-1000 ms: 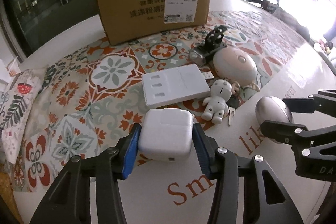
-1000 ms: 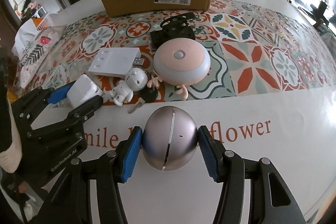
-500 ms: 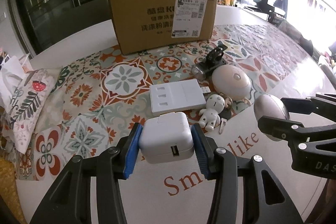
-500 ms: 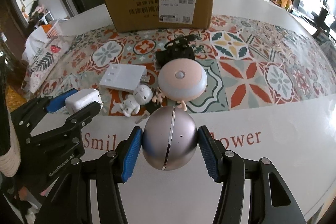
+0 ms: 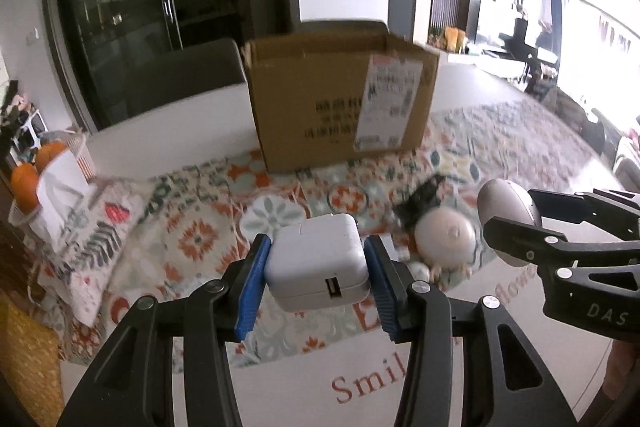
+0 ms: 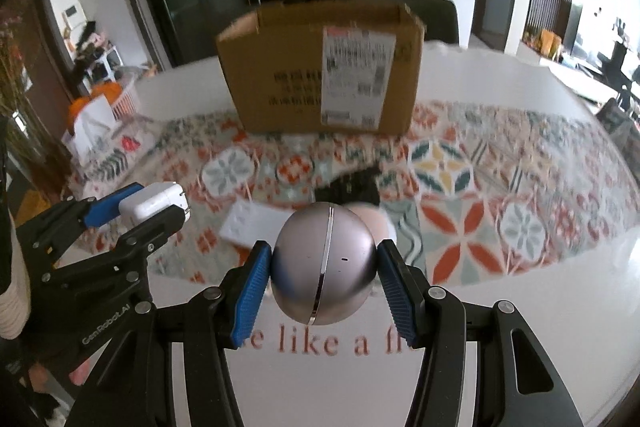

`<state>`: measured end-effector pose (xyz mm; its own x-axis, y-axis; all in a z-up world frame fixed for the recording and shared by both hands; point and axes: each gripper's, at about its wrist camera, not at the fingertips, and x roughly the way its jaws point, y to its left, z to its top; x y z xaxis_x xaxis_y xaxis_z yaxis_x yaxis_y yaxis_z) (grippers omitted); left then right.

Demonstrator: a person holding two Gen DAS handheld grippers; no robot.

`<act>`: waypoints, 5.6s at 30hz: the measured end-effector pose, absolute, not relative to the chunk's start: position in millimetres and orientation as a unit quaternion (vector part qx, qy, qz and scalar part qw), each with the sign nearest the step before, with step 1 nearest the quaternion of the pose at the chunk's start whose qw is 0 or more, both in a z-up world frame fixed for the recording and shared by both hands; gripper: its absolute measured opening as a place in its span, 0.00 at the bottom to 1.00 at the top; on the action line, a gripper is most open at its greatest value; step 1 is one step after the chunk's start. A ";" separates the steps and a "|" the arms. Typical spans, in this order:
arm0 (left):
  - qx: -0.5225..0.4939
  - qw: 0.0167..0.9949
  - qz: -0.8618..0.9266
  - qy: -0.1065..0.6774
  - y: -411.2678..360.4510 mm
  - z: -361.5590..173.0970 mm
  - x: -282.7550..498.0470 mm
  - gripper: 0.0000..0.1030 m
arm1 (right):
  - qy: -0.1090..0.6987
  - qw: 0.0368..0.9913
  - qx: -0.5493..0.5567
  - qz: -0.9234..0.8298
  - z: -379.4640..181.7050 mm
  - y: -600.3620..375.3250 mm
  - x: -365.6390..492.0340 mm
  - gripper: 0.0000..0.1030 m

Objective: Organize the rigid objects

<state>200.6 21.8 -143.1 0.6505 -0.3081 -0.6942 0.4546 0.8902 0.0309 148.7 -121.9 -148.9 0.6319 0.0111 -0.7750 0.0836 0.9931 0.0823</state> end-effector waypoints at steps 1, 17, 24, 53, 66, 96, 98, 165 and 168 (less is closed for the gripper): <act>0.099 0.906 -0.209 0.355 21.6 -137.5 202.2 0.46 | 0.422 0.905 0.054 -0.019 -144.7 -122.4 150.3 0.53; 0.079 0.933 -0.199 0.290 2.1 -69.1 236.4 0.46 | 0.347 0.936 0.053 -0.003 -86.6 -143.7 184.6 0.53; 0.065 0.938 -0.198 0.278 -3.9 -48.5 255.2 0.46 | 0.323 0.945 0.054 0.002 -63.4 -153.8 203.2 0.53; 0.071 0.933 -0.207 0.286 -45.6 -5.5 357.0 0.46 | 0.313 0.949 0.040 0.020 -13.5 -189.6 315.8 0.53; 0.058 0.903 -0.193 0.379 -63.8 -40.1 412.2 0.46 | 0.402 0.913 0.063 0.021 -53.7 -213.2 382.7 0.53; 0.084 0.903 -0.103 0.408 -51.6 -63.9 412.0 0.81 | 0.455 0.889 0.044 -0.018 -87.8 -216.5 389.9 0.67; 0.087 0.909 -0.091 0.396 -46.3 -57.6 402.4 0.83 | 0.445 0.894 0.041 -0.023 -80.2 -212.7 380.2 0.67; 0.074 0.893 -0.037 0.442 12.9 -127.2 229.4 1.00 | 0.461 0.887 0.034 0.008 -140.4 -155.3 203.2 0.83; 0.075 0.887 -0.040 0.453 13.2 -138.1 230.0 1.00 | 0.471 0.881 0.037 0.007 -152.0 -155.0 204.8 0.83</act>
<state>230.0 13.2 -138.1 0.5857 -0.0029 -0.8105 0.1394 0.9855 0.0973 204.8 -155.0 -152.0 0.5558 0.0479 -0.8299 0.0222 0.9971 0.0724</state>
